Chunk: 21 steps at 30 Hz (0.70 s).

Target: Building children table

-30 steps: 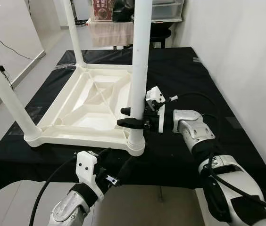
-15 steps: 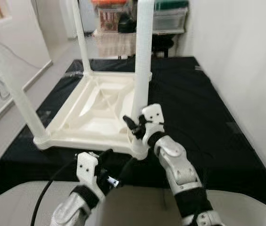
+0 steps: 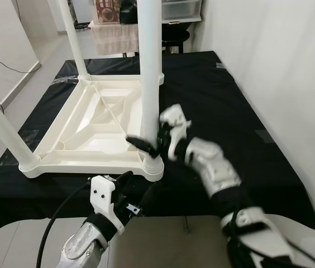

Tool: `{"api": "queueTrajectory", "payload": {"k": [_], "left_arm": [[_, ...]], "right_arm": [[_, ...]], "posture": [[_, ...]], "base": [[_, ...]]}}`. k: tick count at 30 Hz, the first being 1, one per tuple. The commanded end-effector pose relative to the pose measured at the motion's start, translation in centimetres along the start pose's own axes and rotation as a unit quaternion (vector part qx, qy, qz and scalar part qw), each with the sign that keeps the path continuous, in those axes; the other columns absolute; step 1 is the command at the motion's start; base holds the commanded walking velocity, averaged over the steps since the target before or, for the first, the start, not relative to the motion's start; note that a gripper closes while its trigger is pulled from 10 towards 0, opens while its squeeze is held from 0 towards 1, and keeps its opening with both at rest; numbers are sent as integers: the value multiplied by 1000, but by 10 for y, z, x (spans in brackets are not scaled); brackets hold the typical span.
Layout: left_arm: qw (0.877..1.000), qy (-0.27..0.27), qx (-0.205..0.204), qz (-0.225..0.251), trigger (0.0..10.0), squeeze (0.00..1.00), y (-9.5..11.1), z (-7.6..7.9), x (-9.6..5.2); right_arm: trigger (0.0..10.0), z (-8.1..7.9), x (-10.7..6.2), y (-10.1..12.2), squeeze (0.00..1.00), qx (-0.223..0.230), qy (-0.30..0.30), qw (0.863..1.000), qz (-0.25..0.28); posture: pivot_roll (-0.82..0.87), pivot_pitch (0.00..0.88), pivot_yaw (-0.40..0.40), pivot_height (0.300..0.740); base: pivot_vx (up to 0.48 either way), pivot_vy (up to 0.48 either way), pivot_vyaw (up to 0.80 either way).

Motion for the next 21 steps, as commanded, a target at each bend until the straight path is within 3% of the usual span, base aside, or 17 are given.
{"api": "queueTrajectory", "payload": {"k": [1,7,8,9,10,18,21], "left_arm": [[1000,6,-1,-9,10000,0,-5,-3,-1],[1000,8,1,-8,10000,0,-6,-2,-1],[1000,7,0,-8,10000,0,-7,-2,0],[1000,7,0,-8,10000,0,-7,-2,0],[1000,7,0,-8,10000,0,-7,-2,0],[1000,6,-3,-9,10000,0,-8,0,0],[1000,5,-4,-9,10000,0,-8,1,0]], "right_arm": [[10000,-7,1,-12,0,4,52,998,-26],[10000,5,-1,-8,0,37,80,996,-33],[4275,8,-1,-6,0,48,78,995,-28],[4275,8,-1,-6,0,48,78,995,-28],[0,10,-1,-5,0,57,74,995,-23],[0,14,-8,-9,0,73,68,995,-16],[0,18,-17,-17,0,54,40,997,-26]], "posture": [[12,39,-4,740],[11,32,-8,740],[9,30,-8,740],[9,30,-8,740],[8,29,-8,740],[2,30,-6,740],[2,37,-8,740]], "base": [[0,0,0],[0,0,0],[0,0,0],[0,0,0],[0,0,0],[0,0,0],[0,0,0]]}}
Point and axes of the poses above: a point about 5 cm out from each wrist's last joint towards the gripper, its own x axis pointing out of the wrist towards the gripper, its own y axis along the axis of the wrist's last joint, z = x × y, the point moved 4 cm from there along x, pointing out of the wrist towards the gripper, and after that the axes turned 2 degrees about -x, right-handed, at the moved point
